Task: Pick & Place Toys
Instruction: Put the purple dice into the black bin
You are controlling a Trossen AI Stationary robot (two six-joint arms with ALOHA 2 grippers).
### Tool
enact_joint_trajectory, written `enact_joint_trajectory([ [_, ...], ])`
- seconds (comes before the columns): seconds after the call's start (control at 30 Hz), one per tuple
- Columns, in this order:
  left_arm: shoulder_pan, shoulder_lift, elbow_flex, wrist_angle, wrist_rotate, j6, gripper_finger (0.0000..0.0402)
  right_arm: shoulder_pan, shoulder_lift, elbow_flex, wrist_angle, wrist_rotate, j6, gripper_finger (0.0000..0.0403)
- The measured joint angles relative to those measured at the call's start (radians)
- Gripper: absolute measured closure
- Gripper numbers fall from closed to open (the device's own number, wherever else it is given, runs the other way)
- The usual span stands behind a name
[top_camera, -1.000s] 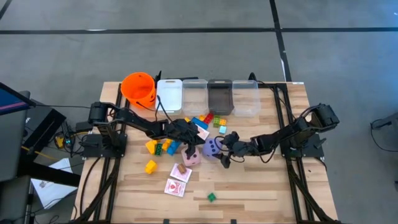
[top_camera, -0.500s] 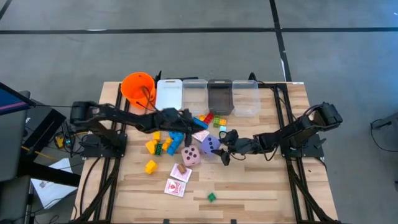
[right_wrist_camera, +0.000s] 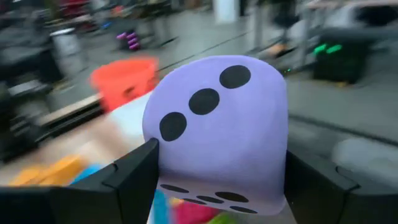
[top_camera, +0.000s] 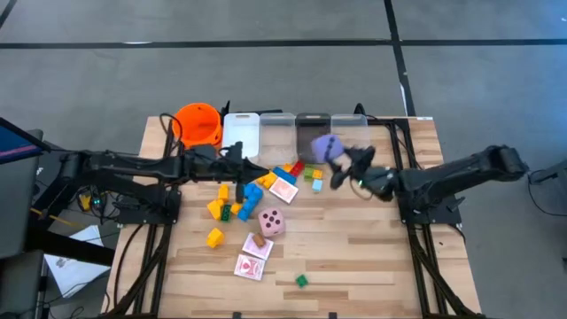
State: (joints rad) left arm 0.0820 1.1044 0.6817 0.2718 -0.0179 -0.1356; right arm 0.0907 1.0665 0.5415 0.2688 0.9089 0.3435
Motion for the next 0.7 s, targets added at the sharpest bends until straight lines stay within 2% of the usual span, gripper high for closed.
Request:
enact_joint_trajectory([
  [0.17,0.0,-0.053,-0.039,0.009,-0.042,0.0,0.0402,-0.14,-0.087,0.001,0.001,-0.033,-0.086,0.0122],
  [0.3,0.001,-0.066,-0.052,0.038,-0.089,0.009,0.0402,-0.251,-0.089,0.001,0.001,-0.157,-0.09,0.0122],
  [0.37,0.001,-0.065,-0.052,0.045,-0.092,0.025,0.0402,-0.298,-0.07,0.001,0.004,-0.209,-0.077,0.0122],
  [0.57,0.001,-0.064,-0.052,0.066,-0.096,0.028,0.0402,-0.388,0.031,0.001,0.02,-0.281,-0.04,0.0122],
  [0.7,0.001,-0.064,-0.052,0.075,-0.096,0.063,0.0402,-0.427,0.114,0.001,0.086,-0.371,-0.029,0.0122],
])
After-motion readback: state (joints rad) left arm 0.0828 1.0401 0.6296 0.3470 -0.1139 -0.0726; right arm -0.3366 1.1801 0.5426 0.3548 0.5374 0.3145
